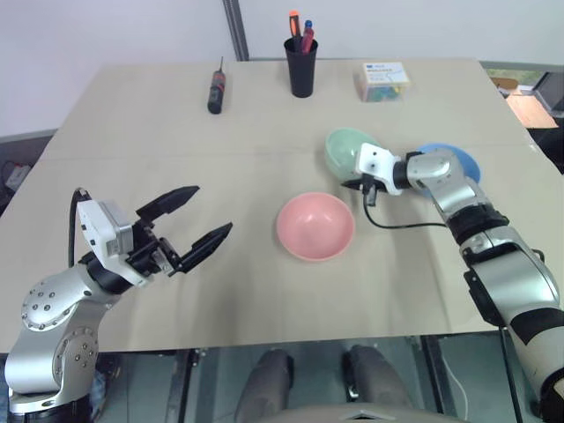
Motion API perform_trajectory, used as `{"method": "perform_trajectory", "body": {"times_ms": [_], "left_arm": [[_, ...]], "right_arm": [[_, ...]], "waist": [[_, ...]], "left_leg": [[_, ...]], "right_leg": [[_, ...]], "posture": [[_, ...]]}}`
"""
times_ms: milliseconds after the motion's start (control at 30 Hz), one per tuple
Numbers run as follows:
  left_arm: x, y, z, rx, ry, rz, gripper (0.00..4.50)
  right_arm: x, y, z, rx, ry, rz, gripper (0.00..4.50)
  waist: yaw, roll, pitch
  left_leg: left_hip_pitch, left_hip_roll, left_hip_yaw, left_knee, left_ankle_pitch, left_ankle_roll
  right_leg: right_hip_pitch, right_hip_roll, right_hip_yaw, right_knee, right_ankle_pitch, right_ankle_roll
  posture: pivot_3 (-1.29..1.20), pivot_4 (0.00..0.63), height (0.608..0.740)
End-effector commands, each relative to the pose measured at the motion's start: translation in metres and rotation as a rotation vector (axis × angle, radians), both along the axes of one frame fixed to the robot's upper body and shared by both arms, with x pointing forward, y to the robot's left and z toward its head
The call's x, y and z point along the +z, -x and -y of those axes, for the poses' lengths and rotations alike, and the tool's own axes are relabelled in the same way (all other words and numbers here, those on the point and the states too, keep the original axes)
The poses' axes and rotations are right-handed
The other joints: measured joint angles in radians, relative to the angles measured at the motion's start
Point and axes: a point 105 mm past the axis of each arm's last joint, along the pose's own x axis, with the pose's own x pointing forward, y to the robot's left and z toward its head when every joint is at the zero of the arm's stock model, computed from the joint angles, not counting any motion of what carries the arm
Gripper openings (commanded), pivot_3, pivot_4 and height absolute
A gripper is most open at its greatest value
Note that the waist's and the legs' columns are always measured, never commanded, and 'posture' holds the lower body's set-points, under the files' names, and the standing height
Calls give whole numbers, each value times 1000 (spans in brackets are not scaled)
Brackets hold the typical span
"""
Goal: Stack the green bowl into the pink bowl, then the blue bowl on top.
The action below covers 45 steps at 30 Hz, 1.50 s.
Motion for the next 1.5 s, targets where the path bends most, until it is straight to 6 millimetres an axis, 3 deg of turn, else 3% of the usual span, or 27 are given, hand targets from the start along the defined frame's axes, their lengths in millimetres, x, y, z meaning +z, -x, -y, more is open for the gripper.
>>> {"method": "perform_trajectory", "body": {"times_ms": [33,233,367,533,567,667,700,800,933,1167,1367,1500], "left_arm": [[7,0,4,-46,-35,30,4500],[7,-8,4,-107,-71,15,4500],[12,-14,5,-136,-77,20,4500],[7,-22,6,-167,-97,9,4500],[6,-22,7,-173,-100,8,4500],[5,-25,10,-197,-105,4,4500],[5,-27,11,-205,-108,5,4500],[6,-31,12,-220,-113,10,4500],[7,-32,17,-240,-107,17,4500],[13,-34,28,-289,-88,43,4500],[16,-39,35,-319,-73,63,4500],[17,-43,40,-342,-64,70,4500]], "right_arm": [[46,13,-9,81,-75,93,63],[66,78,-15,294,-14,130,63],[44,109,-12,372,138,160,63],[24,127,-23,387,161,159,63],[24,127,-24,387,159,168,63],[21,129,-23,363,176,155,980],[25,129,-23,341,150,155,1554],[33,128,-22,311,126,157,2473],[44,129,-13,249,46,99,2473],[57,115,49,7,-94,-21,2473],[54,83,101,-271,-148,-19,2473],[40,61,129,-426,-140,-18,2473]], "waist": [[0,0,0],[5,0,0],[4,0,0],[0,0,0],[0,0,0],[3,-1,0],[4,-1,0],[5,-1,0],[4,-1,0],[9,-1,0],[2,-1,0],[3,-1,0]], "left_leg": [[0,0,0,0,0,0],[-6,0,-1,0,0,0],[-9,-1,-3,1,0,0],[-8,0,-2,1,0,0],[-8,0,-2,1,0,0],[-8,0,-2,2,0,0],[-8,0,-3,2,0,0],[-9,-1,-4,3,0,0],[-9,-1,-4,3,0,0],[-11,-2,-5,4,0,0],[-10,-1,1,4,0,0],[-11,-1,2,5,0,0]], "right_leg": [[-1,0,0,0,0,0],[-5,-1,-1,-1,0,0],[-7,-2,-3,-1,0,0],[-7,0,-2,0,0,0],[-7,0,-2,1,0,0],[-7,2,-3,1,0,0],[-7,2,-3,1,0,0],[-7,1,-4,0,0,0],[-7,1,-4,0,0,0],[-6,1,-6,0,0,0],[-6,3,-5,2,0,0],[-6,3,-5,2,0,0]], "posture": [[0,150,739],[0,150,739],[0,150,739],[0,150,739],[0,150,739],[0,150,739],[0,150,739],[0,150,739],[0,150,739],[0,150,739],[0,150,739],[0,150,739]]}}
